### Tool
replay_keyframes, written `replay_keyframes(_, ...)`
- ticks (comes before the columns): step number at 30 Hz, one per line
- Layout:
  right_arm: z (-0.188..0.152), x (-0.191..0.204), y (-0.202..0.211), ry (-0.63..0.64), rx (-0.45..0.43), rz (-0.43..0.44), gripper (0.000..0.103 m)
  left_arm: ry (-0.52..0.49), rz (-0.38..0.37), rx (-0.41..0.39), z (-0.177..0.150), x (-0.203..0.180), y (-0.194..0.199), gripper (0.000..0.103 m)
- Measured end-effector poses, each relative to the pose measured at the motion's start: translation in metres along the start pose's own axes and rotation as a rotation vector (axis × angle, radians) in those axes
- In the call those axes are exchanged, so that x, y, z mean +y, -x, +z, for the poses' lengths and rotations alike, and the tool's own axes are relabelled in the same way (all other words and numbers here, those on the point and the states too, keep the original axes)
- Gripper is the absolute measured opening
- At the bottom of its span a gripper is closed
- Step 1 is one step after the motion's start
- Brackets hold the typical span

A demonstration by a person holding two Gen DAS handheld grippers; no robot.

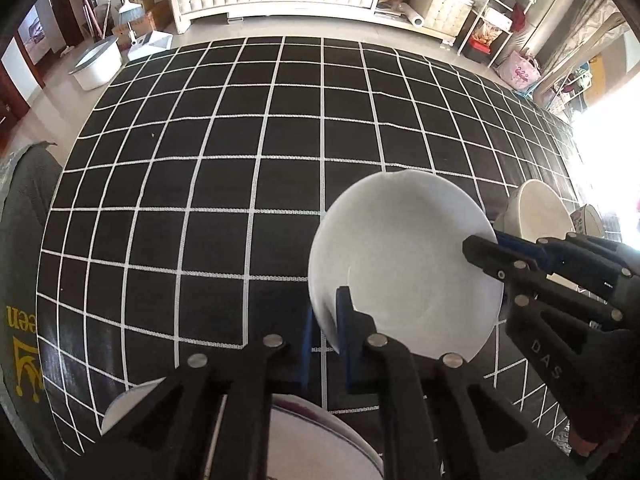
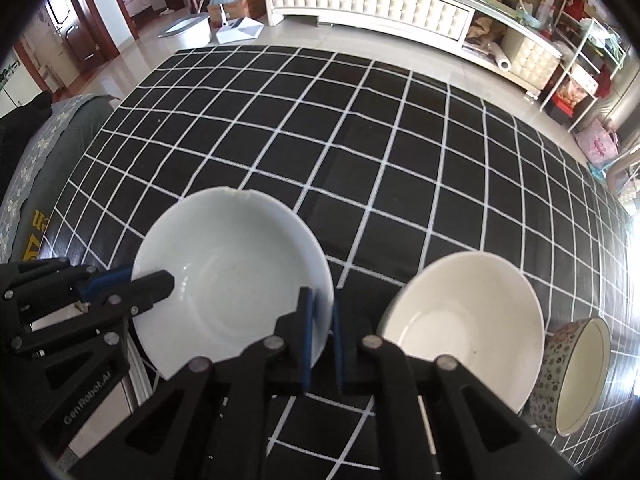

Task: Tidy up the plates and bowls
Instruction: 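Carry the plain white bowl beside the plate stack and lower it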

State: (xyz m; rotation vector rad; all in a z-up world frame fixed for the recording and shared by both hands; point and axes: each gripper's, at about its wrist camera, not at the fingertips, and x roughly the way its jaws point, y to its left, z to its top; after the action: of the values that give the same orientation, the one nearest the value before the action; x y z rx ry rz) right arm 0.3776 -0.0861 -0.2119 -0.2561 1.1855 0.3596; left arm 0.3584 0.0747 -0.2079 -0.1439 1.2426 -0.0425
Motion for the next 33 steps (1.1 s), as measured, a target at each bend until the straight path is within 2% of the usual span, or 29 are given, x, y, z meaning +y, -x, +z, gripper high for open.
replay_keyframes(7,-0.014,-0.002,0.015,-0.053,-0.019,-0.005,0.011,0.034,-0.011,-0.025,-0.016,-0.005,0.011,0.007)
replay_keyframes(14,-0.032,-0.002,0.058,-0.094,-0.067,0.011,0.011,0.011,-0.022,-0.07,-0.036,-0.02,0.046,0.008)
replay_keyframes(26,-0.085,0.0,0.096,-0.169,-0.071,0.017,0.011,-0.02,-0.089,-0.047,-0.093,-0.037,0.087,0.008)
replay_keyframes(33,-0.129,0.0,0.096,-0.24,-0.053,0.028,0.011,-0.048,-0.086,-0.017,-0.126,-0.049,0.082,0.008)
